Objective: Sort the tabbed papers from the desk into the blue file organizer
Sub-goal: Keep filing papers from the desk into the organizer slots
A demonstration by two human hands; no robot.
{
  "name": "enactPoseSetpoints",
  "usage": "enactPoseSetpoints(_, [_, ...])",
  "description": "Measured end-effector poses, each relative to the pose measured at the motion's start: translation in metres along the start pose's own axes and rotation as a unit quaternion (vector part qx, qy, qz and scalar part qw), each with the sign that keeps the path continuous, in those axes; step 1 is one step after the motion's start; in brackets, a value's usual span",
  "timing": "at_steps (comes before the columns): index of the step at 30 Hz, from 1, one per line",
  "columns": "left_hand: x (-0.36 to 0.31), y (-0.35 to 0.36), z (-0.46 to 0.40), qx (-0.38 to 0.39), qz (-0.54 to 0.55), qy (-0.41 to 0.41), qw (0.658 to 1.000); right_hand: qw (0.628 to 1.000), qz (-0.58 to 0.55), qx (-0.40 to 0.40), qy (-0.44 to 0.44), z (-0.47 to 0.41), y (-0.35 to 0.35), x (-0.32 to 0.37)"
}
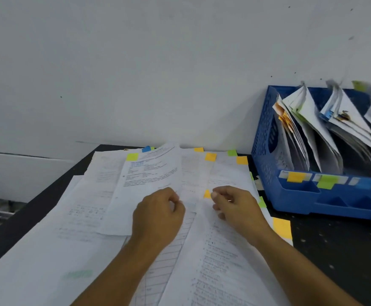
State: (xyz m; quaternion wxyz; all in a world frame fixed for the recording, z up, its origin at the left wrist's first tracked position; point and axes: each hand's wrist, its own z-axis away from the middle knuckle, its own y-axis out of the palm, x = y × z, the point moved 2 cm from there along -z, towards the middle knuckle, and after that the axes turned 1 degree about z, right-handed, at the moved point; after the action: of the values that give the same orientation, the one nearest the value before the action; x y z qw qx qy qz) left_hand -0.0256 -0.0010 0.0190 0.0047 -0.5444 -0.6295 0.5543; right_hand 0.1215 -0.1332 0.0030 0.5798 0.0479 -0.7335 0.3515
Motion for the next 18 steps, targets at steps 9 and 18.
enactPoseSetpoints(9, [-0.028,0.032,0.034,0.123,0.060,0.151,0.979,0.961,-0.221,0.063,0.153,-0.006,-0.011,0.006])
enactPoseSetpoints(18, [-0.014,0.016,-0.009,0.104,0.180,-0.061,0.976,0.977,-0.184,0.017,0.107,-0.017,-0.052,0.014])
